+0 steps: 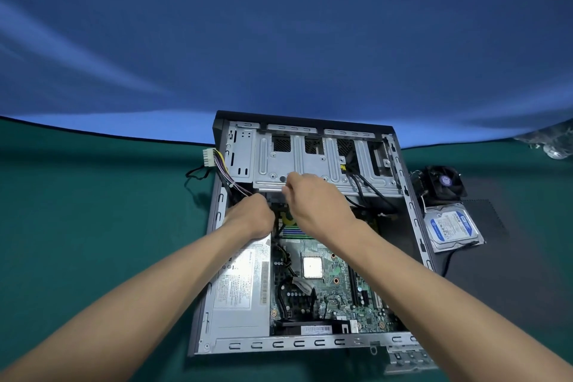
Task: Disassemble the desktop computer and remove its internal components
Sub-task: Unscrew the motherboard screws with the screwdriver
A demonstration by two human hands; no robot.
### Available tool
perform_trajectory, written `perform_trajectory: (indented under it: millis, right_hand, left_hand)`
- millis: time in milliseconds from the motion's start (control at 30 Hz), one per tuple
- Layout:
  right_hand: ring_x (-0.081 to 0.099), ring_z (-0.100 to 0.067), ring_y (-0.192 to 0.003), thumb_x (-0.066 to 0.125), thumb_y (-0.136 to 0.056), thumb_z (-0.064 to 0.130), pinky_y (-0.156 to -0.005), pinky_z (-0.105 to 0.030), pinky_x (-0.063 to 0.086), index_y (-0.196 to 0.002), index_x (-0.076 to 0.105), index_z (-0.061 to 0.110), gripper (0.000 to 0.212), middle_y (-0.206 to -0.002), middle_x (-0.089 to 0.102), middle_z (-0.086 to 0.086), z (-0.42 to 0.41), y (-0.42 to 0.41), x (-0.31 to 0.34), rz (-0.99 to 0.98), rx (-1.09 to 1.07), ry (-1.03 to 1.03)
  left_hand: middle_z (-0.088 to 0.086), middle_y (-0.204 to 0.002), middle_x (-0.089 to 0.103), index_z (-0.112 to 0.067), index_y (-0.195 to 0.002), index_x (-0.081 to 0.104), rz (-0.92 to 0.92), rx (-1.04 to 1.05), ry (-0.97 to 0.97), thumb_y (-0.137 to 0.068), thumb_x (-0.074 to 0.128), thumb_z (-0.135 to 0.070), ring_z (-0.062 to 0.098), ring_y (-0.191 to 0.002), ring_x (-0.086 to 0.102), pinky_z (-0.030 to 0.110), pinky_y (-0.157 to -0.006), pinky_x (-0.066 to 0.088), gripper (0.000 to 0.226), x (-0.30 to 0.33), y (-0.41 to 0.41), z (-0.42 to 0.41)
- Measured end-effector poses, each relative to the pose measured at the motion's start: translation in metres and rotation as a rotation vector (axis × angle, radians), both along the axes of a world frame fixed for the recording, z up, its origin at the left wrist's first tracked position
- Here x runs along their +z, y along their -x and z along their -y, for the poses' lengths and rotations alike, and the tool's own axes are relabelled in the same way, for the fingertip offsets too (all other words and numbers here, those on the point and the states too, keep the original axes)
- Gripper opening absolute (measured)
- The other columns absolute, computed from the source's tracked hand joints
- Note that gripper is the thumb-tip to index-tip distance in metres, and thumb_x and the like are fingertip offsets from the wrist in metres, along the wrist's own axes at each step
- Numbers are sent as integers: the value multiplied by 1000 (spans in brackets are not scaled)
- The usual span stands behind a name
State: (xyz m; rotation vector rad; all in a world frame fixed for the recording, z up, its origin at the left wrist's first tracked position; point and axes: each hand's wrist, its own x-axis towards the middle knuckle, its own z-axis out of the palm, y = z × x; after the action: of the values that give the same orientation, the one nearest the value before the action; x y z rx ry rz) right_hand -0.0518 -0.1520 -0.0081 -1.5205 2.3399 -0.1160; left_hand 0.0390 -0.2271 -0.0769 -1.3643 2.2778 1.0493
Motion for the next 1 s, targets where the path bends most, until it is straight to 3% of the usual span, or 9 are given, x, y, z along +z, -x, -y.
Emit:
perform_trajectory:
  millis: [100,167,267,400,567,700,767,833,1000]
  right_hand:
    - [54,-32,-99,46,-94,21,-74,-35,38,-117,47,13,24,-113,51,-7,-2,1,1,93,25,16]
    - [54,-28,-99,53,-91,30,-75,-35,39,-117,47,16,31,-112,51,-4,-1,1,3,142,-7,29]
    - [58,-28,-92,40,-95,50,-73,-37,44,-111,51,15,39,-102,61,-5,-3,3,3,77,-50,44]
    - [52,-28,-100,50,-91,24,-81,-38,43,-120,43,16,32,-116,52,-5,-4,4,3,142,13,38]
    - [56,-30,-93,44,-94,33,-72,-36,40,-105,49,13,24,-103,55,-6,-1,3,3,78,-23,3]
    - [55,-28,-92,57,-84,33,-70,-32,35,-108,46,16,31,-102,45,-1,-3,3,3,81,-20,-8]
    - [56,-30,-93,47,-92,43,-70,-33,34,-108,48,15,32,-102,51,-3,-4,3,3,50,-52,4]
    - [57,-33,-95,41,-96,34,-70,-34,35,-108,50,12,26,-104,58,-8,-2,3,1,24,-24,-11]
    - [54,-28,-94,58,-85,31,-74,-35,41,-112,47,16,34,-109,51,-5,-2,1,4,81,-28,-58]
  left_hand:
    - [3,-60,47,-11,-59,45,15,3,-5,-83,42,-5,20,-55,43,27,-46,28,25,1,2,1]
    - [2,-63,50,-11,-63,48,3,-14,-11,-84,45,-9,22,-60,47,28,-47,30,21,0,0,1]
    - [4,-75,60,-10,-76,57,-24,1,-10,-85,45,-10,22,-69,55,28,-52,36,15,-1,0,0]
    - [3,-66,52,-10,-63,48,20,8,3,-87,42,-8,21,-61,49,28,-49,32,25,-1,1,2]
    - [5,-69,55,-8,-67,53,15,-4,3,-87,45,-8,20,-61,51,28,-49,35,21,-2,0,1]
    - [3,-63,49,-10,-61,46,17,0,-9,-87,45,-8,20,-57,46,27,-47,32,26,0,1,2]
    - [5,-69,55,-8,-68,53,4,-8,-8,-85,43,-7,23,-62,51,27,-53,38,19,0,1,1]
    - [6,-67,55,-8,-65,52,12,8,7,-84,41,-5,22,-60,49,28,-53,38,22,0,0,1]
    - [2,-62,51,-12,-61,47,21,20,28,-86,44,-10,18,-53,44,27,-47,31,25,0,1,1]
